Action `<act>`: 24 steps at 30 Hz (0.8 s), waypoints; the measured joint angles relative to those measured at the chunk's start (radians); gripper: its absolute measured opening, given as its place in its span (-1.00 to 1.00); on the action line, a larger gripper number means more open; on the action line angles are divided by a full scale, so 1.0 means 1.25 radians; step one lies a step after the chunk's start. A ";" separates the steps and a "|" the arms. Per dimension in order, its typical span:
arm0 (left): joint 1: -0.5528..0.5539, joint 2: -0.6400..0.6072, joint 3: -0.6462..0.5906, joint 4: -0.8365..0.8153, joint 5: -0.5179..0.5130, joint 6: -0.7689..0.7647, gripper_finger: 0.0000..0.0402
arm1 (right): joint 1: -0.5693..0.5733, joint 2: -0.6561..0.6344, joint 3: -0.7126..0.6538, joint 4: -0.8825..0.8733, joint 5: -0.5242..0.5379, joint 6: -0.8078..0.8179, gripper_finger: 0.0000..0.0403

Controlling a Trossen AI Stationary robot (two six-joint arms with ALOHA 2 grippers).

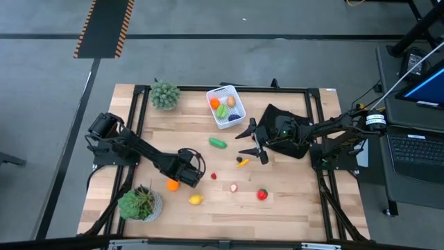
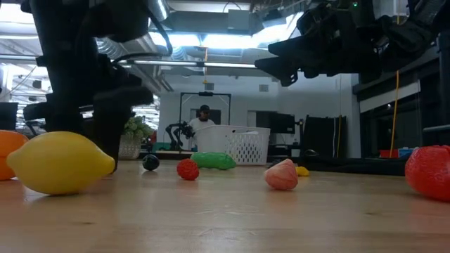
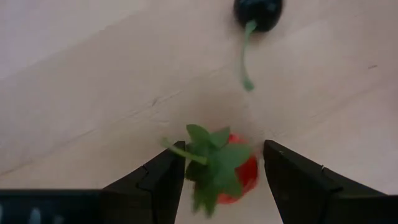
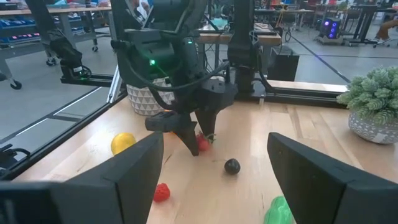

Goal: Pick and placing Produce into tupperware
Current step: Put the top strawberry into the basket

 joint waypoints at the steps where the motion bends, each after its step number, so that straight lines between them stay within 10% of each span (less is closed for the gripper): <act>1: 0.001 0.003 0.001 0.000 0.000 0.000 0.03 | 0.000 0.000 0.000 0.000 0.000 0.000 0.43; 24: 0.001 0.008 0.001 -0.002 -0.013 0.060 -0.08 | 0.000 0.000 0.000 -0.010 0.000 0.002 0.43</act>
